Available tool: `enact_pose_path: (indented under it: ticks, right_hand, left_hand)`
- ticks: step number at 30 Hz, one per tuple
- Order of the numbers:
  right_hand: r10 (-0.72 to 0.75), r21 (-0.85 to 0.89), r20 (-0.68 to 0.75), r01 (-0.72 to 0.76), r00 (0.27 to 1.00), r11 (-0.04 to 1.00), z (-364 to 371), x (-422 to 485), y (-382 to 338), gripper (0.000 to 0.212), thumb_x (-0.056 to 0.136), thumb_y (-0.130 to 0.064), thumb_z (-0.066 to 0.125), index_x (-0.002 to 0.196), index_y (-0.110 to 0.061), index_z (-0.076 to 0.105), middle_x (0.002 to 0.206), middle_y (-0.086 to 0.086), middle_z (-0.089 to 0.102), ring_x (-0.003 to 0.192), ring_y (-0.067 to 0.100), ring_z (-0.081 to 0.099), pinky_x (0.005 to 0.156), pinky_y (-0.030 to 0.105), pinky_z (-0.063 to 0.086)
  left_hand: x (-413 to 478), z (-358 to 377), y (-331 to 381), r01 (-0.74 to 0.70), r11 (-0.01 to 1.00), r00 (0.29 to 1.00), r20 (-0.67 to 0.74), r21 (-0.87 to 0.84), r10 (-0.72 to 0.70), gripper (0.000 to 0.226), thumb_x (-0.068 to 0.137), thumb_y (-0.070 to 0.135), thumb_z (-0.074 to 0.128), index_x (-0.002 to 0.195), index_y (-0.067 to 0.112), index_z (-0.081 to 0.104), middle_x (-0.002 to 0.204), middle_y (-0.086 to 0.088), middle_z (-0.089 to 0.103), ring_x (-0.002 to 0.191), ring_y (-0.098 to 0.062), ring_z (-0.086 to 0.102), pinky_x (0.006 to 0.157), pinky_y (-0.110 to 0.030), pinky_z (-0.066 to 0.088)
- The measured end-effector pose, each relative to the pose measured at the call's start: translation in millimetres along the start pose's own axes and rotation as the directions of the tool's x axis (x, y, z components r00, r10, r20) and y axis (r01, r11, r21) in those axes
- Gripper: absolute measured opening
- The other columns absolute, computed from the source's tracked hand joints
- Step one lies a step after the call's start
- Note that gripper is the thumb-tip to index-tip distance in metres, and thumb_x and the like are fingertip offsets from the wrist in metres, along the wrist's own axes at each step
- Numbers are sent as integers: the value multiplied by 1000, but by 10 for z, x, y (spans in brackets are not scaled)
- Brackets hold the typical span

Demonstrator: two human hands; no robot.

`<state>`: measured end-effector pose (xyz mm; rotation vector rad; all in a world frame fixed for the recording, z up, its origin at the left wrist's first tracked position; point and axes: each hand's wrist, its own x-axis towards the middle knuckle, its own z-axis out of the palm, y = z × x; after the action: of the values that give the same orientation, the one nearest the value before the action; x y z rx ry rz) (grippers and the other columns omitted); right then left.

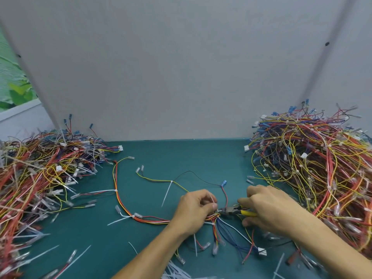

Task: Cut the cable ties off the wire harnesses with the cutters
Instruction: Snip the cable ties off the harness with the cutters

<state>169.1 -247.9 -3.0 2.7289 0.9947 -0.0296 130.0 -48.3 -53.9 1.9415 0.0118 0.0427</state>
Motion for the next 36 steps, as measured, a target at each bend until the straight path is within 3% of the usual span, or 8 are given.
enact_pose_path:
  ticks: [8,13,18,26,32,36]
  right_hand:
    - [-56,-57,-1,56,998,997,1,53,21,44,84,-62,53,110,-26,56,105,-2,51,105,23,52,70,31,28]
    - [-76,-73,-21,74,997,995,15,79,37,45,82,-64,53,110,-27,55,107,-2,50,106,22,50,71,32,26]
    - [-88,-29,-29,87,996,996,23,65,71,48,81,-65,53,113,-29,54,106,-4,50,106,21,49,77,32,34]
    - [-86,22,10,85,996,996,30,76,83,44,83,-62,55,108,-25,54,102,-4,48,102,24,54,74,33,43]
    - [-111,1,3,111,994,994,30,89,71,40,84,-60,55,104,-25,55,100,-5,51,98,24,57,70,33,40]
    - [-98,-16,13,99,995,995,27,83,55,41,85,-61,53,105,-25,56,102,-5,54,99,24,58,67,30,33]
  left_hand:
    - [4,10,-13,9,1000,1000,-10,14,-9,21,83,7,69,74,26,64,70,6,65,62,-5,56,68,-17,47]
    - [6,0,-21,6,1000,1000,0,5,-6,17,83,6,69,78,22,66,71,6,65,61,-2,55,67,-15,47]
    - [-1,-3,-15,7,1000,1000,3,-4,-7,22,83,6,69,74,26,64,67,9,63,56,3,52,64,-12,45]
    - [1,10,-21,2,1000,1000,-7,3,-2,25,83,7,69,72,28,64,63,10,60,54,3,49,61,-13,42]
    - [4,21,-32,12,1000,1000,-14,-2,-12,23,83,8,69,71,28,64,63,9,61,54,3,49,60,-12,42]
    - [-1,25,-16,8,1000,1000,-22,11,-8,16,86,15,65,72,23,66,70,1,67,62,-7,52,66,-22,44]
